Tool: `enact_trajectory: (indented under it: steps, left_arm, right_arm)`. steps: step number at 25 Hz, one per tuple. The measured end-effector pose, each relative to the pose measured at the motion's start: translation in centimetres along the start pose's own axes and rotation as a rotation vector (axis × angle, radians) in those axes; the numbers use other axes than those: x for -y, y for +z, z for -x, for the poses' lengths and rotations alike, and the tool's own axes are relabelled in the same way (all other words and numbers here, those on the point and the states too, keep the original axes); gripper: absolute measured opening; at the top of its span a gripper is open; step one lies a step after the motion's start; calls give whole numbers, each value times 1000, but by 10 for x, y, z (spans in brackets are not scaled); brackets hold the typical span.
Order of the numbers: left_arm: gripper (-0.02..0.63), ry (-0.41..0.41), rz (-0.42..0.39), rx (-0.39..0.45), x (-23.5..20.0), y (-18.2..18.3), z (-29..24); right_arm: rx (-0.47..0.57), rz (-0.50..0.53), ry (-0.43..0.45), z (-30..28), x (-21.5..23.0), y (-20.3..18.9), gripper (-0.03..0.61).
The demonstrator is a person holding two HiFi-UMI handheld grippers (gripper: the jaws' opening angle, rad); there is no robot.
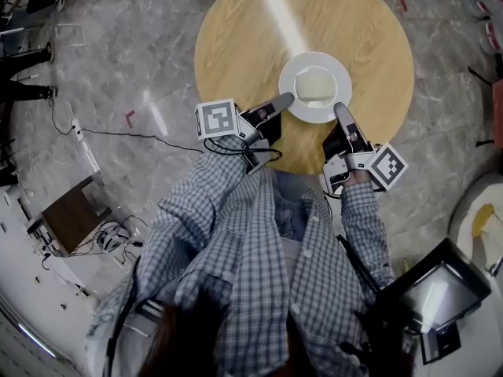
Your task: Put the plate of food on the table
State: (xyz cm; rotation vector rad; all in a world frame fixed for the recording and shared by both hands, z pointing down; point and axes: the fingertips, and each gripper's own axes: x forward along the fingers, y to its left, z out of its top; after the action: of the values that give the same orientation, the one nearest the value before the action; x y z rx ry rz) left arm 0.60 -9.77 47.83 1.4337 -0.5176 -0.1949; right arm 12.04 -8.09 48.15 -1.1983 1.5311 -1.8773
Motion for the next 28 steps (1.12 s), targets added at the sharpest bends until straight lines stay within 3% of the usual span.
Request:
enact_trajectory:
  steps: [28]
  left_arm:
    - [20, 79, -1, 12, -49, 0, -13]
  right_arm:
    - [-8, -58, -69, -16, 52, 4, 25]
